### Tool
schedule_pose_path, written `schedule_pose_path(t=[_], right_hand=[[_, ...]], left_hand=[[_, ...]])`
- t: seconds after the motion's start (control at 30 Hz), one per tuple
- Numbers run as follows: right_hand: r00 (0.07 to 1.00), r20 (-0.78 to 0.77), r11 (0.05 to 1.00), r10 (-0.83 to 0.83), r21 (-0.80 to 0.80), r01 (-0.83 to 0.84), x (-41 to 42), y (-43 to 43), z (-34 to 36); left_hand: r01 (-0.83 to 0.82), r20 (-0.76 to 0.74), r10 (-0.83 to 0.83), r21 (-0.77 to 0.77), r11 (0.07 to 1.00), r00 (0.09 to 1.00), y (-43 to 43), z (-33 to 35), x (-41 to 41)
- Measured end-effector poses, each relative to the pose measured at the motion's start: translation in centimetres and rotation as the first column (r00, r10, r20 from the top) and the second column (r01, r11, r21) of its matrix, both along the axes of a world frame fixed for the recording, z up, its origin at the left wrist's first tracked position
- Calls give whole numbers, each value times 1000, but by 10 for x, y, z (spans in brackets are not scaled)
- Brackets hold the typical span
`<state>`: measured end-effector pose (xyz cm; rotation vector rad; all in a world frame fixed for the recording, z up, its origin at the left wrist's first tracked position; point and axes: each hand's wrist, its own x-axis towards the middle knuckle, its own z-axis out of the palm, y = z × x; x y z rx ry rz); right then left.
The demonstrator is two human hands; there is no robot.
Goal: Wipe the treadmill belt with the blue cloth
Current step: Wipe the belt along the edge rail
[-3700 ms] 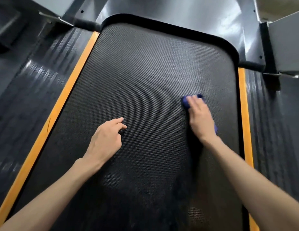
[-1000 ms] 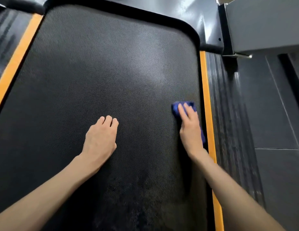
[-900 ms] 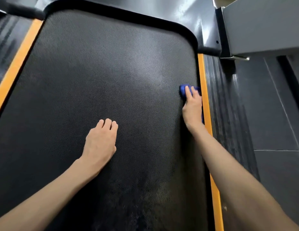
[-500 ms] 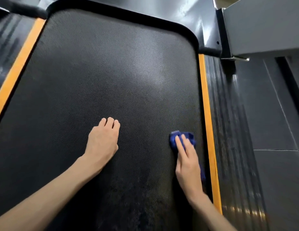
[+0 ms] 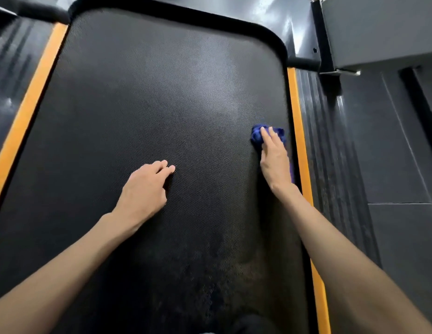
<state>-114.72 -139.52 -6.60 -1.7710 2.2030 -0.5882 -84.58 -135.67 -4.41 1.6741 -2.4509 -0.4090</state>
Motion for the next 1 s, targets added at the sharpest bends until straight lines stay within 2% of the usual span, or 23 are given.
schedule_pose_path(t=[0.1,0.2,0.27,0.33,0.37,0.4,0.43,0.47,0.5,0.57,0.6,0.7,0.77,0.8,0.87,0.93,1.0], right_hand=[[991,-27,992,128,-10,-128,16,66,-4],[994,-6,987,112,115,-110,52,126,-4],[970,6,961,242,134,-240,88,171,-2],[863,-26,860,504,109,-499,113,211,-2],[769,-66,771,635,100,-628,113,218,-1],[675,-101,682,731,92,-725,105,213,-1],[625,-139,638,768,81,-766,92,199,-2],[648,-170,665,743,71,-744,78,180,-4],[735,-192,754,650,46,-655,62,158,-6],[920,-187,938,343,24,-345,29,112,-7],[965,-164,979,206,43,-201,18,95,-6],[995,-86,998,-51,40,55,25,72,-1],[995,-47,996,-87,2,87,65,87,-4],[1000,-25,1000,-14,-13,13,92,103,-7],[968,12,968,250,-16,-250,149,145,-8],[861,1,861,509,3,-509,185,181,-6],[687,-37,688,725,60,-723,181,189,-6]], left_hand=[[21,-67,-17,62,998,998,5,-3,10],[9,-93,-2,73,997,996,14,-3,14],[4,-102,2,61,998,995,16,-2,15],[10,-112,-5,39,999,994,18,-2,17],[16,-114,-13,24,1000,993,19,-2,18],[23,-111,-21,14,1000,994,22,-2,20],[26,-104,-25,6,1000,994,25,-3,24],[24,-94,-24,0,1000,995,29,-4,27],[20,-84,-21,-3,1000,996,33,-5,31],[9,-68,-10,-8,1000,998,40,-6,37],[1,-61,-2,-14,1000,998,43,-6,40],[-53,-36,52,-36,998,998,50,-4,44],[-111,-34,110,-37,993,993,52,-3,48],[-136,-38,135,-32,990,990,54,-2,50],[-147,-38,146,-27,989,989,55,-3,54],[-128,-38,127,-31,991,991,54,-3,59],[-111,-40,109,-52,992,993,51,-3,63]])
